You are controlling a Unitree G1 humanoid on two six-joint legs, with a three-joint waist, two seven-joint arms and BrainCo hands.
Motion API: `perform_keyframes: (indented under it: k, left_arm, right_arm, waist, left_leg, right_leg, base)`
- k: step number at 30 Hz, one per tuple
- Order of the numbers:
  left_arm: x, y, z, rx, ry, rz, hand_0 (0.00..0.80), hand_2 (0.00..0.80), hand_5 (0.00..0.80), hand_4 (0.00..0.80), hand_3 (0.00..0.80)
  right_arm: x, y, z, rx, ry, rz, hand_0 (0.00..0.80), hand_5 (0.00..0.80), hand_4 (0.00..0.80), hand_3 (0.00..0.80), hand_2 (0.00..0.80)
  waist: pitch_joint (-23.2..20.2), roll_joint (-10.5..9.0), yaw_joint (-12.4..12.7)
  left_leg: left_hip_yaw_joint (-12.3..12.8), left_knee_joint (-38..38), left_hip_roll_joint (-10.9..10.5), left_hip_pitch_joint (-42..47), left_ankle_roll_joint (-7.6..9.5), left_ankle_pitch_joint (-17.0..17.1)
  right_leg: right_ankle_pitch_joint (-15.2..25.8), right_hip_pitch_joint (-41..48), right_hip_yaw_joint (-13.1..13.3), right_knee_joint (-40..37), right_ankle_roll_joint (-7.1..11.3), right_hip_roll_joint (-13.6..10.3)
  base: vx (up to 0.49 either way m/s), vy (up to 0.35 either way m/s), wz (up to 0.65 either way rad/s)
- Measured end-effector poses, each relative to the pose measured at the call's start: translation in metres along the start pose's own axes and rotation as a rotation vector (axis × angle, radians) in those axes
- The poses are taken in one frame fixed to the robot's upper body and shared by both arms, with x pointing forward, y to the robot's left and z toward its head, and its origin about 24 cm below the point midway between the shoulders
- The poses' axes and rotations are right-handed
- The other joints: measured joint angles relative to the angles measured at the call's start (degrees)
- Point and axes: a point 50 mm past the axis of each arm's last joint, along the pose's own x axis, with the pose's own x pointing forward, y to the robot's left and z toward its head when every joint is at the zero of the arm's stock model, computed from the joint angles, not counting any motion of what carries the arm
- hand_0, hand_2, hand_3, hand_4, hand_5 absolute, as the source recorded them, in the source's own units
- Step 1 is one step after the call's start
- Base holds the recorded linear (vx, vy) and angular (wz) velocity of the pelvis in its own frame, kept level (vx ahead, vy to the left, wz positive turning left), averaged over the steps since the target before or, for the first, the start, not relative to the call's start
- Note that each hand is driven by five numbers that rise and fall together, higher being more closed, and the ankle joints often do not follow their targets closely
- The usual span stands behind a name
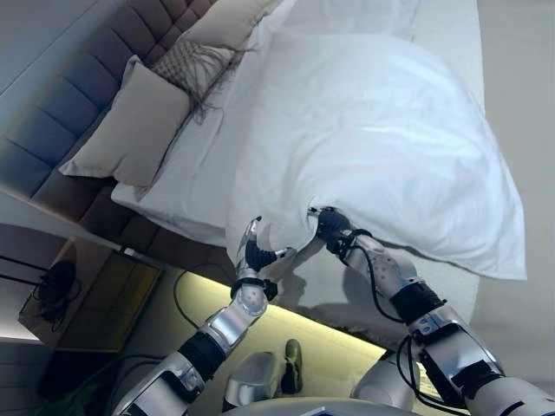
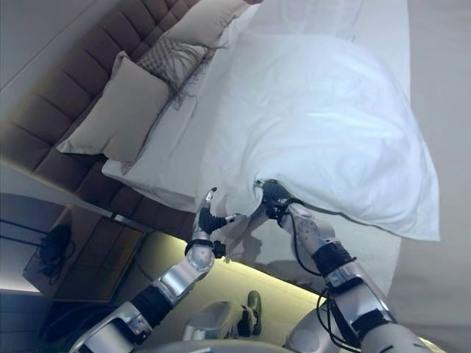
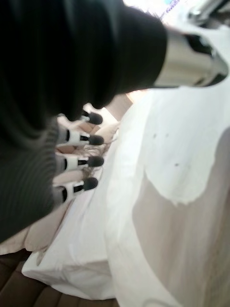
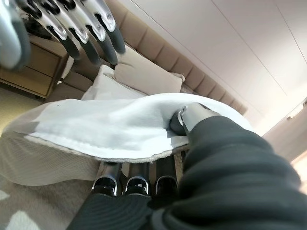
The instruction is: Make the bed neatly
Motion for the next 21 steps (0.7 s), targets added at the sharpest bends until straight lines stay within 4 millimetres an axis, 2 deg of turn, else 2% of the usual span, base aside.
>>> perform_keyframes:
  k: [3,7,9,14,16,21]
  left_arm:
    - [-0.003,0.0,-0.005,0.051,-0.005,0.001,0.0,0.0,0.0,0.0,0.0]
    - [-0.008,-0.001,-0.013,0.094,0.014,-0.023,0.0,0.0,0.0,0.0,0.0]
    - [-0.009,-0.002,-0.014,0.113,0.009,-0.037,0.0,0.0,0.0,0.0,0.0]
    - [-0.013,-0.003,-0.023,0.142,0.047,-0.096,0.0,0.0,0.0,0.0,0.0]
    - [-0.013,-0.003,-0.023,0.143,0.047,-0.117,0.0,0.0,0.0,0.0,0.0]
    - [-0.017,-0.007,-0.026,0.202,0.041,-0.145,0.0,0.0,0.0,0.0,0.0]
  right_arm:
    - [0.0,0.004,-0.012,0.032,0.002,0.002,0.8,0.8,0.8,0.8,0.8]
    - [0.003,0.017,-0.02,0.069,-0.01,0.031,0.8,0.8,0.8,0.8,0.8]
    - [0.003,0.021,-0.022,0.076,-0.017,0.04,0.8,0.8,0.8,0.8,0.8]
    - [0.004,0.031,-0.034,0.092,-0.006,0.064,0.8,0.8,0.8,0.8,0.8]
    - [0.003,0.029,-0.036,0.099,-0.013,0.058,0.8,0.8,0.8,0.8,0.8]
    - [0.002,0.028,-0.037,0.119,-0.019,0.055,0.8,0.8,0.8,0.8,0.8]
  waist:
    - [-1.1,-1.59,1.5]
    - [-2.8,-2.83,1.9]
    - [-3.3,-3.38,2.9]
    - [-4.9,-4.83,3.3]
    - [-5.3,-5.54,4.1]
    - [-5.6,-6.05,4.3]
  left_leg:
    - [-1.0,-0.3,1.0,1.2,0.01,0.0]
    - [-2.5,-0.8,1.8,2.5,0.03,0.0]
    - [-2.9,-1.3,2.2,3.3,0.02,0.0]
    - [-2.9,-1.7,3.3,3.9,0.0,0.0]
    - [-3.0,-1.7,3.4,3.9,0.0,0.0]
    - [-3.7,-1.7,4.0,4.2,0.0,0.0]
  right_leg:
    - [-0.2,2.6,-1.8,-1.0,-0.37,1.1]
    - [-0.6,5.5,-3.4,-2.4,-0.35,2.4]
    - [-0.6,6.5,-3.8,-2.9,-0.39,2.9]
    - [-0.5,8.5,-4.6,-4.7,-0.4,4.4]
    - [-0.5,8.7,-4.9,-4.8,-0.39,4.6]
    - [-0.5,10.4,-6.3,-6.2,-0.32,5.4]
  base:
    - [0.042,-0.172,0.13]
    - [0.049,-0.131,0.11]
    - [0.024,-0.109,0.03]
    - [0.008,-0.087,0.08]
    - [0.0,-0.084,0.05]
    - [0.032,-0.089,0.07]
